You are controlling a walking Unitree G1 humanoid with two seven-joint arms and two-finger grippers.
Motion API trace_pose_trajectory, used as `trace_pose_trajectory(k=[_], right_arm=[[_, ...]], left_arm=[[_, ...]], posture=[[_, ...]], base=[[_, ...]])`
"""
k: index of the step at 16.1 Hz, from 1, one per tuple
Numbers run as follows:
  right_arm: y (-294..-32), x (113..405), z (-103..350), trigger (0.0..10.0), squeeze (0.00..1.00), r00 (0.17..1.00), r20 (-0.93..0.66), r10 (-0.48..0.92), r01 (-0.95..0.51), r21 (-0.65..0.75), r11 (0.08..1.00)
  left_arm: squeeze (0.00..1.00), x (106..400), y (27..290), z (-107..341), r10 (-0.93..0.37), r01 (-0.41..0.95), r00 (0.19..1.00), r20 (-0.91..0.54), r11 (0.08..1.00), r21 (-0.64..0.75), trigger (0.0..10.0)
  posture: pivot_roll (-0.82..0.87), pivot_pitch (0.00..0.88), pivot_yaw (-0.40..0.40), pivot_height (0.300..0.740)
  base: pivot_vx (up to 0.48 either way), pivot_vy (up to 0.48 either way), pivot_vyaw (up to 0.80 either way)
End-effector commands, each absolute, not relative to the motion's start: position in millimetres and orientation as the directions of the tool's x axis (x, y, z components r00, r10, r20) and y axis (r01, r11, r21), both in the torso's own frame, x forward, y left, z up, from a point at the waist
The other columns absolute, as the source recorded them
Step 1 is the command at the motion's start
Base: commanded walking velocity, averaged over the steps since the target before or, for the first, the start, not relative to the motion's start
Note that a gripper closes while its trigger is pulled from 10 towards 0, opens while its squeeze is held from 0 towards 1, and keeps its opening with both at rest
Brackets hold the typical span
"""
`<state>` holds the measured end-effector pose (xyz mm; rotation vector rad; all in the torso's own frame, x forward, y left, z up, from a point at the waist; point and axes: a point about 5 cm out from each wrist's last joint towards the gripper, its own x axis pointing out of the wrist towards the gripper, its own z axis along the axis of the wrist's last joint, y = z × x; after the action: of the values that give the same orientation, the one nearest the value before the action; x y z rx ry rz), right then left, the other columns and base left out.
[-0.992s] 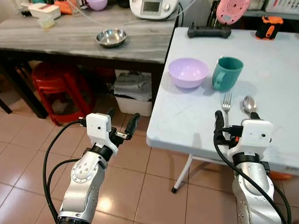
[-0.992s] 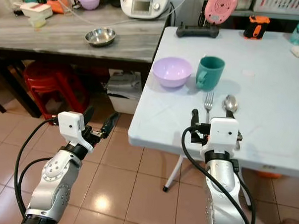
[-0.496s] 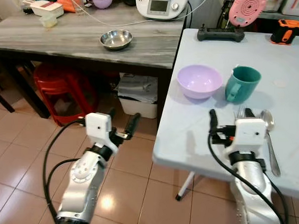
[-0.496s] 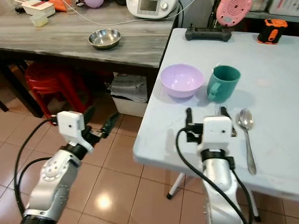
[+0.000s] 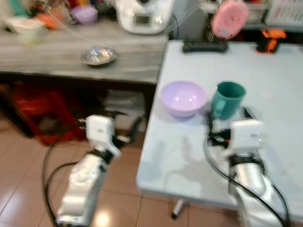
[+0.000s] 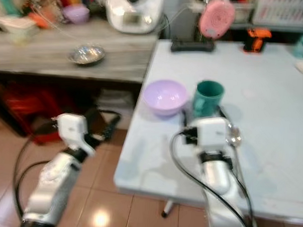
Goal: Setting the table
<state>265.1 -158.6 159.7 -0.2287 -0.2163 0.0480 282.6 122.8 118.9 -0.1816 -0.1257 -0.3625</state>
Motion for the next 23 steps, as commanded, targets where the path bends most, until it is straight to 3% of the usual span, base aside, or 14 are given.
trace_pose_trajectory(k=[1, 6, 12, 15, 23], right_arm=[[-162, 265, 161, 10.0, 0.0, 0.976, 0.209, 0.069, -0.017, -0.239, 0.971], [-152, 266, 159, 10.0, 0.0, 0.967, 0.177, 0.181, -0.133, -0.251, 0.959], [-146, 276, 163, 10.0, 0.0, 0.938, 0.14, 0.316, -0.25, -0.353, 0.901], [-137, 283, 160, 10.0, 0.0, 0.887, 0.041, 0.46, -0.394, -0.452, 0.801], [-134, 324, 172, 10.0, 0.0, 0.777, -0.145, 0.613, -0.565, -0.59, 0.577]], left_arm=[[0.0, 281, 119, 121, -0.363, 0.388, 0.917, 0.169, 0.907, -0.16, 10.0], [0.0, 267, 121, 116, -0.467, 0.486, 0.867, 0.175, 0.87, -0.085, 10.0], [0.0, 262, 126, 113, -0.503, 0.52, 0.848, 0.169, 0.851, -0.073, 10.0], [0.0, 258, 121, 112, -0.546, 0.561, 0.82, 0.169, 0.826, -0.051, 10.0], [0.0, 254, 119, 113, -0.588, 0.604, 0.79, 0.176, 0.795, -0.056, 10.0]], posture=[[-0.15, 0.106, 0.096, 0.74], [-0.14, 0.108, 0.092, 0.74], [-0.14, 0.113, 0.086, 0.74], [-0.15, 0.116, 0.082, 0.74], [-0.14, 0.116, 0.079, 0.74]], base=[[0.0, 0.0, 0.0], [0.0, 0.0, 0.0], [0.0, 0.0, 0.0], [0.0, 0.0, 0.0], [0.0, 0.0, 0.0]])
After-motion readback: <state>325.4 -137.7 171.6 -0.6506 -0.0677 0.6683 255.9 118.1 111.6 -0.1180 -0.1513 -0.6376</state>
